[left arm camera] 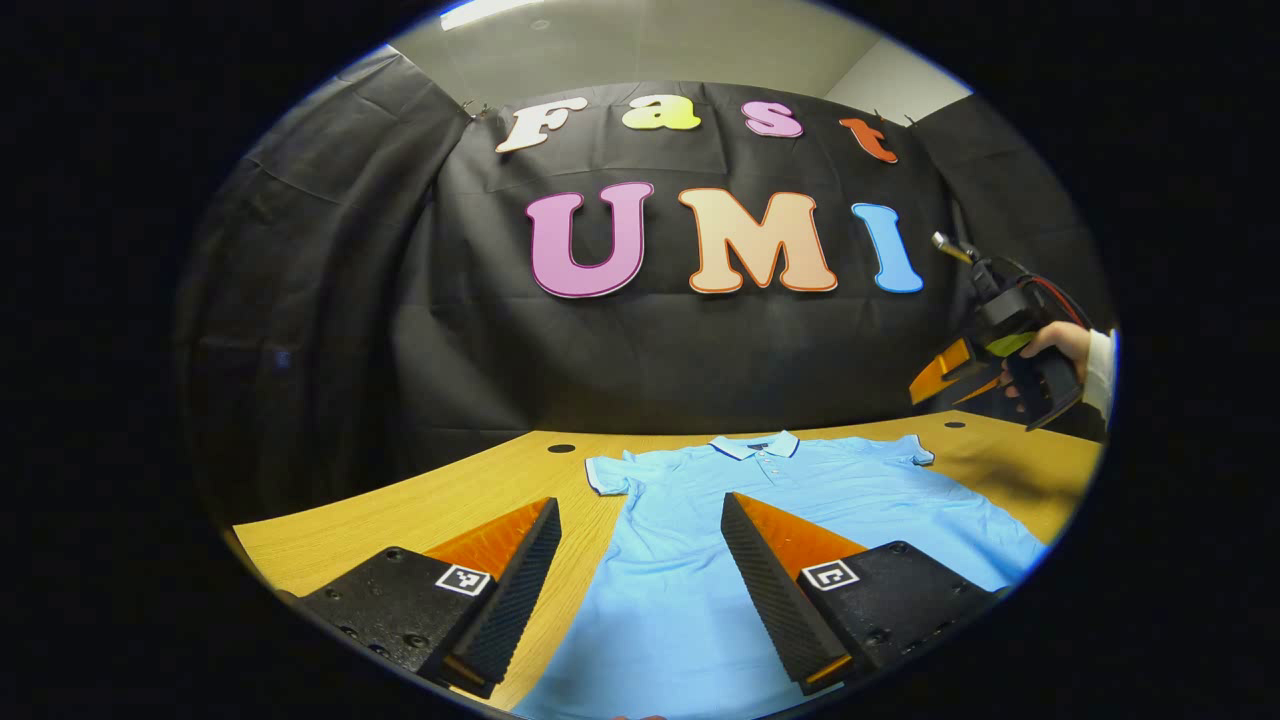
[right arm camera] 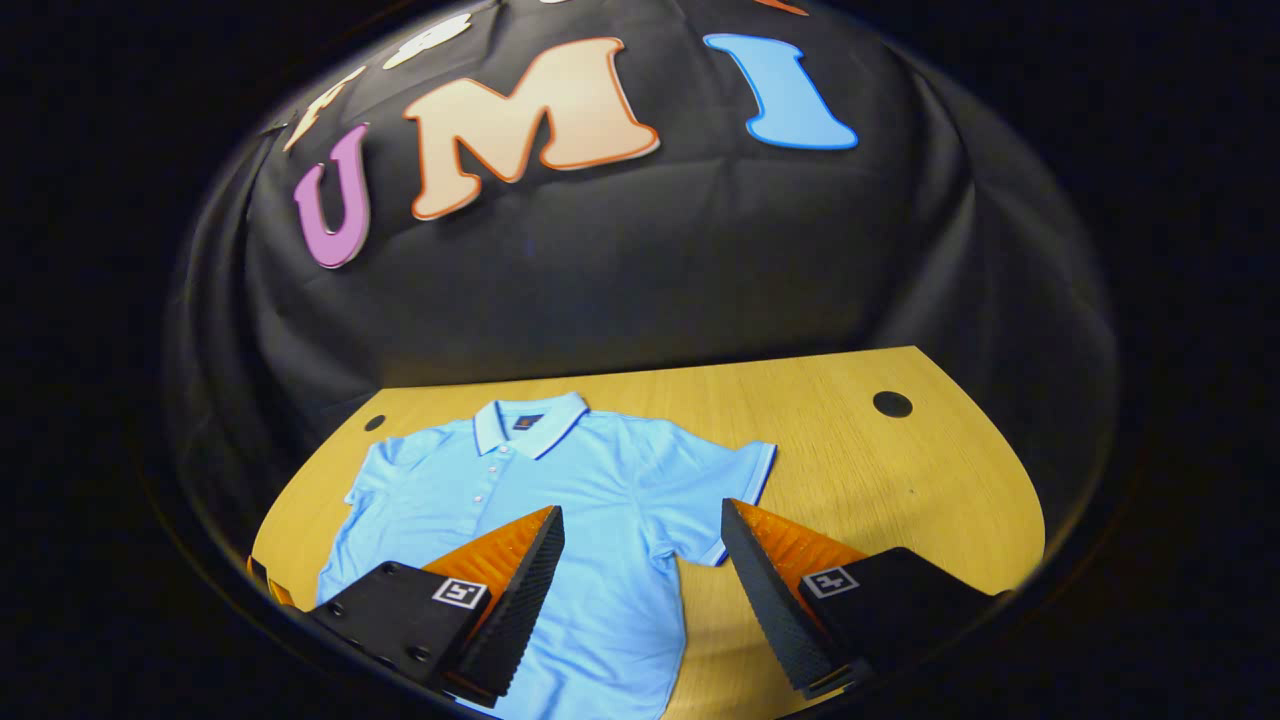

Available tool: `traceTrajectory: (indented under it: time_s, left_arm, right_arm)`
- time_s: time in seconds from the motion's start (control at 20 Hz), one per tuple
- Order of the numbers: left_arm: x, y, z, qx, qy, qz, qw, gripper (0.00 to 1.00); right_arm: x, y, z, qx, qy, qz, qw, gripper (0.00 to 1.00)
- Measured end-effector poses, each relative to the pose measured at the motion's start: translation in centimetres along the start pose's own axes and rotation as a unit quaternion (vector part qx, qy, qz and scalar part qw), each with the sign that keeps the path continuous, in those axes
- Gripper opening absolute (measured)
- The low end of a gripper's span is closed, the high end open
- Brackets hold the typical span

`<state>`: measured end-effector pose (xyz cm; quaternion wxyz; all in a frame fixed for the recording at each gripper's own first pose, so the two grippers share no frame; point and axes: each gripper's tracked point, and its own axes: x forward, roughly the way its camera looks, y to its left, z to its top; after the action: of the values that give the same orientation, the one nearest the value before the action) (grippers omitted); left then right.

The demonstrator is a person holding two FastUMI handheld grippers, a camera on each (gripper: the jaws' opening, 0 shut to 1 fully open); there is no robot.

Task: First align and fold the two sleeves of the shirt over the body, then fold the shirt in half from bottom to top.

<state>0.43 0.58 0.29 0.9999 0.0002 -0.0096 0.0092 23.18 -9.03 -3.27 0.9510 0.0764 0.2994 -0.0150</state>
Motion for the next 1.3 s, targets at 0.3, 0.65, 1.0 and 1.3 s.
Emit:
traceTrajectory:
  time_s: [0.3, 0.65, 1.0, 1.3]
  left_arm:
    - [0.2, -0.1, 0.0, 0.002, 0.001, 0.000, 1.000, 0.96]
    - [0.1, -0.1, -0.1, 0.002, 0.001, 0.000, 1.000, 0.96]
    - [0.2, -0.1, -0.1, 0.000, 0.000, 0.000, 1.000, 0.96]
    - [0.1, 0.0, 0.0, -0.001, -0.001, 0.000, 1.000, 0.96]
  right_arm:
    - [6.3, -4.0, -1.7, 0.001, 0.037, -0.057, 0.998, 0.95]
    - [9.1, -6.6, -3.2, 0.016, 0.052, -0.083, 0.995, 0.90]
    - [9.8, -7.0, -3.9, 0.000, 0.052, -0.088, 0.995, 0.79]
    - [10.0, -5.9, -3.9, -0.017, 0.044, -0.070, 0.996, 0.34]
